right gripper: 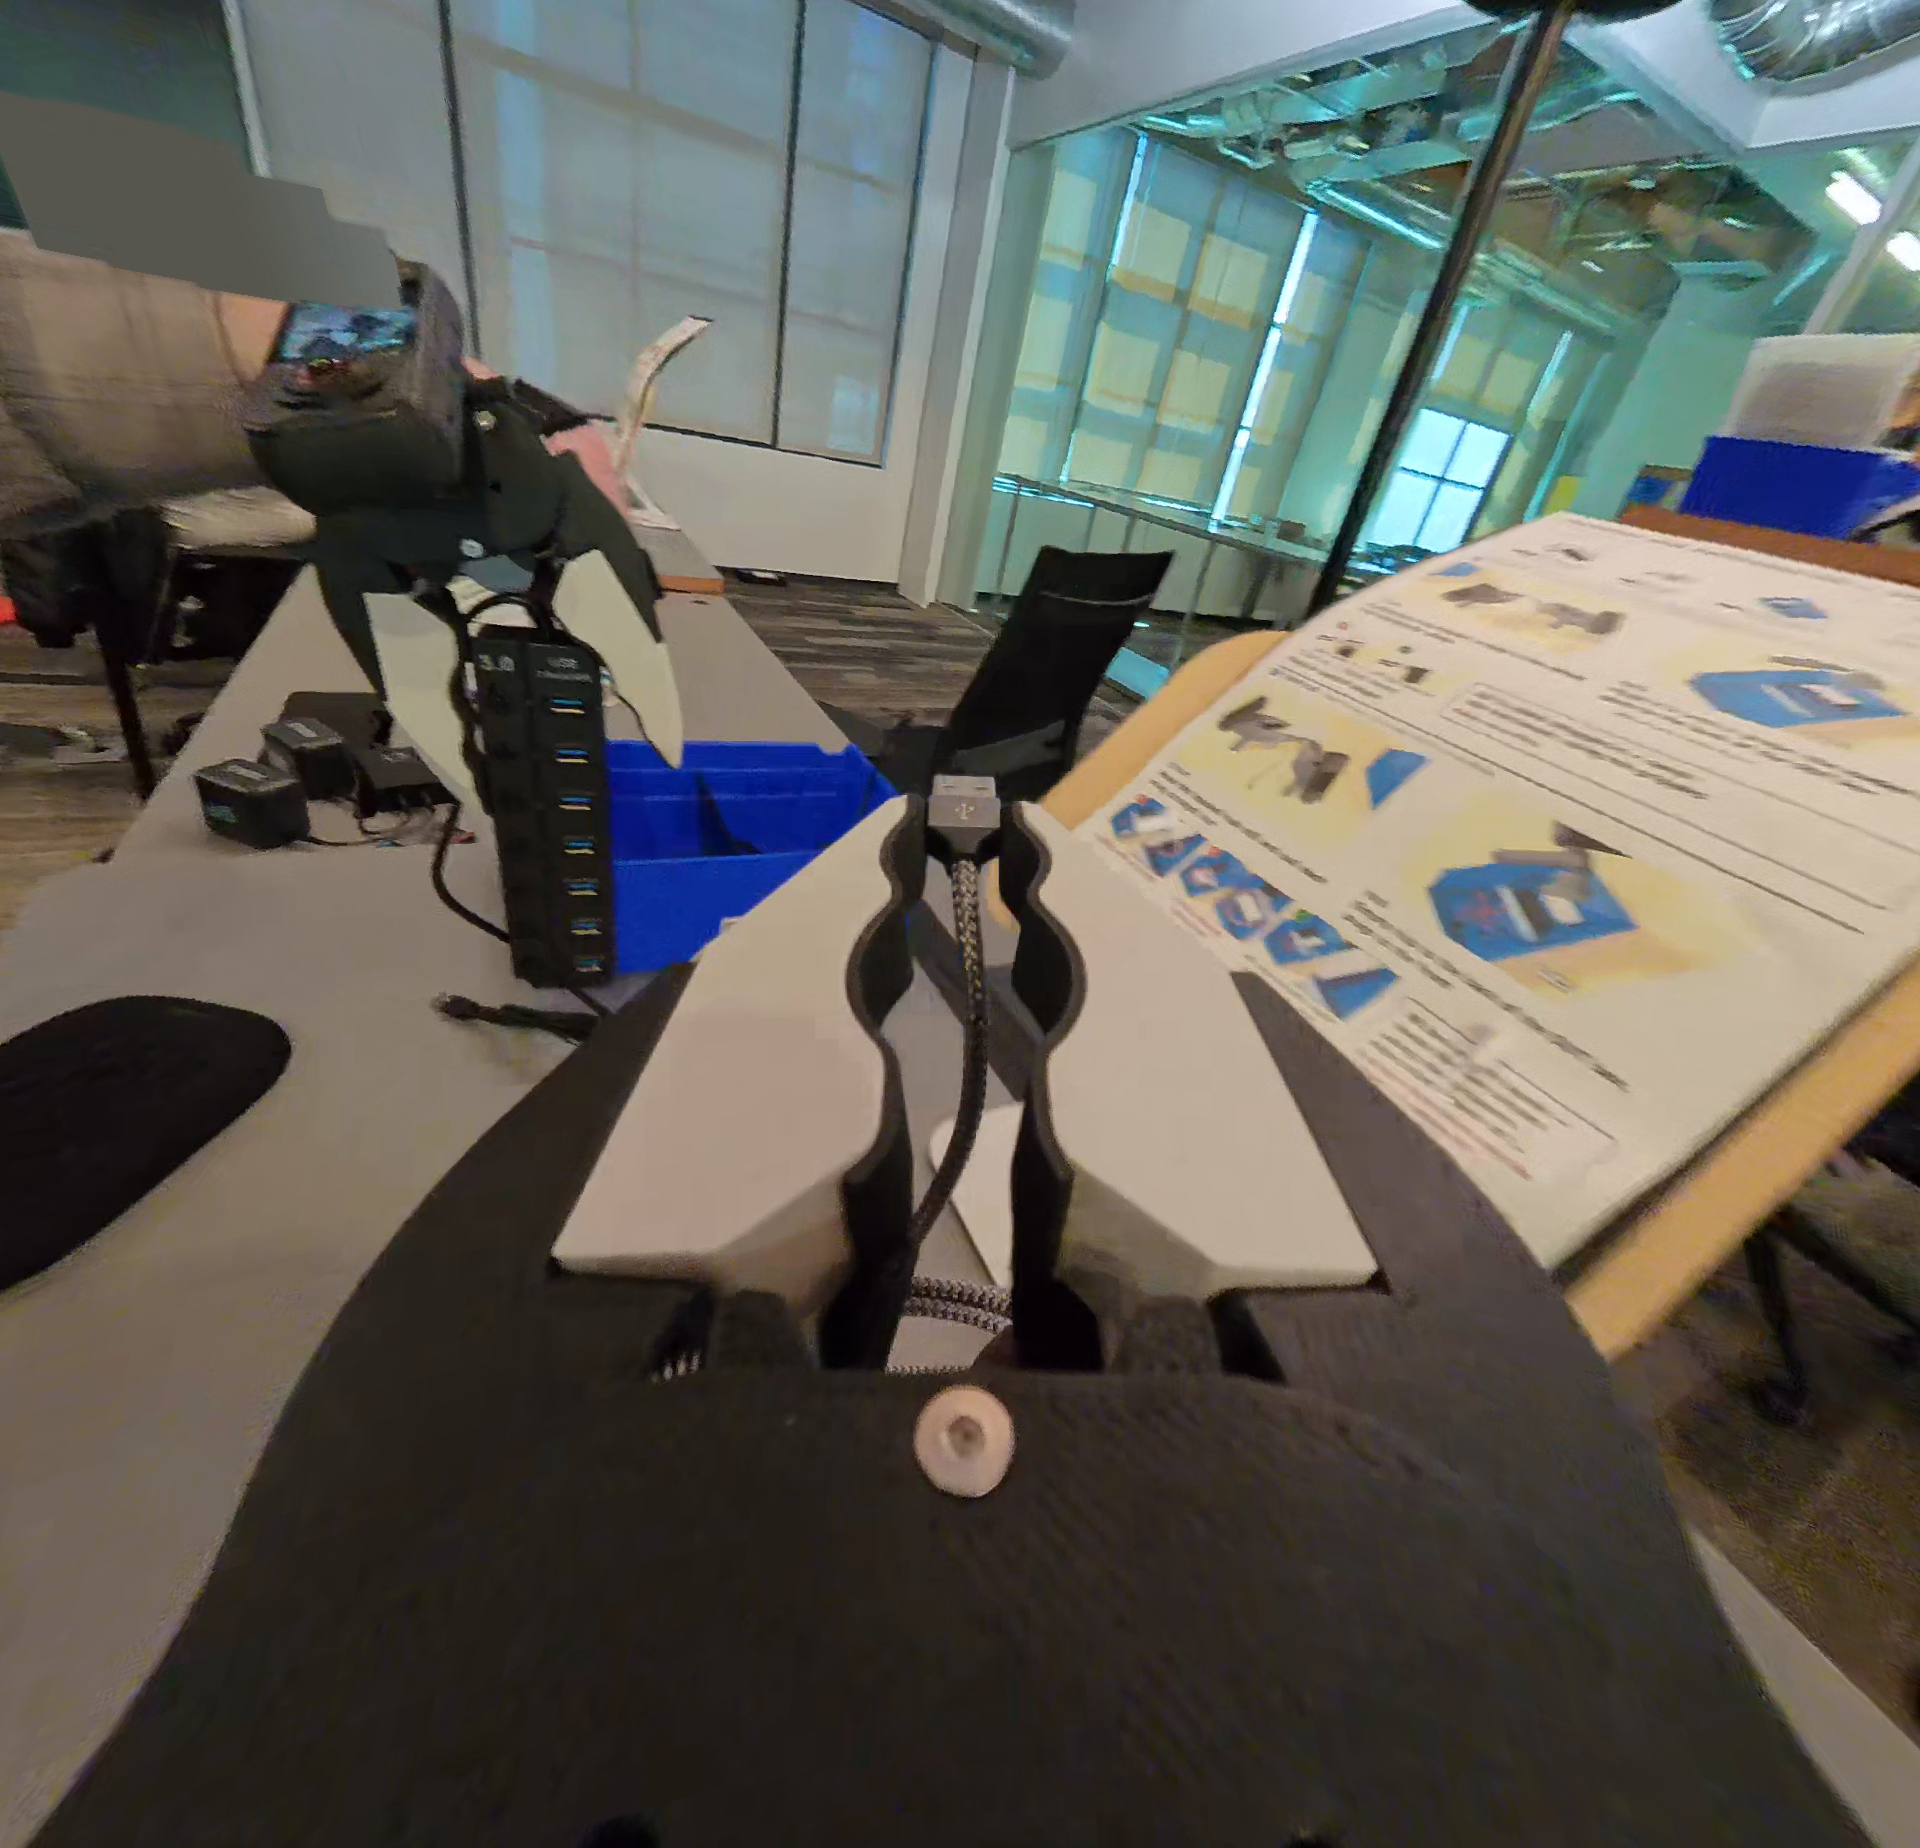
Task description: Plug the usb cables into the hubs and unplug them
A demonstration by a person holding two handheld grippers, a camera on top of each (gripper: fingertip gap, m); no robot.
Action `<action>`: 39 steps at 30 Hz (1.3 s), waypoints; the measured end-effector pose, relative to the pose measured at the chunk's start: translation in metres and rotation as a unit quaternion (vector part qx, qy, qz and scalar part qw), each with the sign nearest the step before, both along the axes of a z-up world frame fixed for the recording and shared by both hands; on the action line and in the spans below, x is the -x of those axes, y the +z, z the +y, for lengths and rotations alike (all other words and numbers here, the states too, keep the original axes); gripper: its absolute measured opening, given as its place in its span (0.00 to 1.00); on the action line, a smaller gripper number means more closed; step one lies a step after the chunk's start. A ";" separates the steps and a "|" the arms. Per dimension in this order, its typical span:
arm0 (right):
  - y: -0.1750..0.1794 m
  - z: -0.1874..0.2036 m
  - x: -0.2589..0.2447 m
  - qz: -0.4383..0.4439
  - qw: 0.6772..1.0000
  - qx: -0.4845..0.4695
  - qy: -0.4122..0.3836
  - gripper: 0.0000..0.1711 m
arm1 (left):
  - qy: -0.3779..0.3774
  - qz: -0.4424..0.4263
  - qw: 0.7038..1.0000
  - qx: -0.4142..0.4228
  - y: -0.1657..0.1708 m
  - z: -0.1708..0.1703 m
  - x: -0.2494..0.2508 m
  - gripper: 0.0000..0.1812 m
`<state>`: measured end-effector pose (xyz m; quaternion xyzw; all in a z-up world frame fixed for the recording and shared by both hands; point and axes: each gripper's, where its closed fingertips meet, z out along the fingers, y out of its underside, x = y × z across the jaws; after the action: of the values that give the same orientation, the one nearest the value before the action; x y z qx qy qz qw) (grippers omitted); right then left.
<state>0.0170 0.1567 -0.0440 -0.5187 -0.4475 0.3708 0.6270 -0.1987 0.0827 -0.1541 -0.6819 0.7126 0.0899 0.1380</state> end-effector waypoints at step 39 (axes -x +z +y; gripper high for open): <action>-0.269 0.124 -0.330 -0.289 0.869 0.276 -0.293 0.21 | -0.017 0.008 1.000 0.024 -0.023 -0.004 -0.028 0.42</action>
<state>0.3465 0.2810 -0.3128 -0.8618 -0.3155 0.1126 0.3808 -0.1710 0.0792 -0.1767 -0.6719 0.7273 0.0756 0.1178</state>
